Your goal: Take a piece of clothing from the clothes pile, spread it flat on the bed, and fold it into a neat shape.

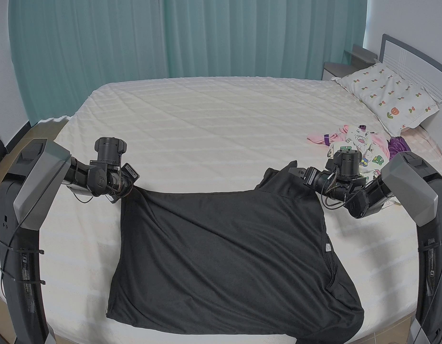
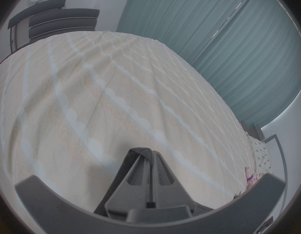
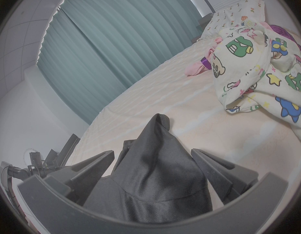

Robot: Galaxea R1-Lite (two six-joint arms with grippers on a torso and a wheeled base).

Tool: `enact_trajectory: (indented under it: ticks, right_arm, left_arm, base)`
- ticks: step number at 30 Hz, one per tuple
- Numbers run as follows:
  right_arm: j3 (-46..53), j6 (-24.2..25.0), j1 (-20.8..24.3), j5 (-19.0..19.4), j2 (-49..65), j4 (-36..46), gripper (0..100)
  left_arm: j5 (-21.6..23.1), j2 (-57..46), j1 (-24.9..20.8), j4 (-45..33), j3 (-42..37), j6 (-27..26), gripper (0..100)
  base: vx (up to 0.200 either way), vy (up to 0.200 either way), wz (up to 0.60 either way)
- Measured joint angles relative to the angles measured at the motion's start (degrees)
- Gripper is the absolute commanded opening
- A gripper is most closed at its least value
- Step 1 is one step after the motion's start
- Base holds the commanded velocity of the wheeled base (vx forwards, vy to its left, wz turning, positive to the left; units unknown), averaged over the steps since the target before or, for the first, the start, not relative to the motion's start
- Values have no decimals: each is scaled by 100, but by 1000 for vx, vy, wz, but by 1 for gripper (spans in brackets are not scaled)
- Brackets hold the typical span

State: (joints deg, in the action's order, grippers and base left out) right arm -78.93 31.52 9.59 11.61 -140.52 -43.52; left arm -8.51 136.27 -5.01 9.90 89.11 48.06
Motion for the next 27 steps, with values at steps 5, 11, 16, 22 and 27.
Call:
enact_trajectory:
  ticks: [5,11,16,22,27]
  right_arm:
    - [-11,6,-10,-11,-107,-49,100]
    - [-161,15,24,-22,-324,-38,0]
    - [-340,44,27,-250,-441,-24,0]
    - [-524,107,-177,-402,-466,-76,0]
    - [-563,191,-379,-430,-418,-189,0]
  left_arm:
    - [-2,0,6,-7,-17,0,0]
    - [0,-2,17,-255,18,0,0]
    - [0,-13,22,-325,82,0,0]
    - [-11,-16,35,-355,193,0,0]
    - [-18,20,61,-352,396,2,0]
  base:
    - [0,0,0]
    - [0,0,0]
    - [0,0,0]
    - [0,0,0]
    - [0,0,0]
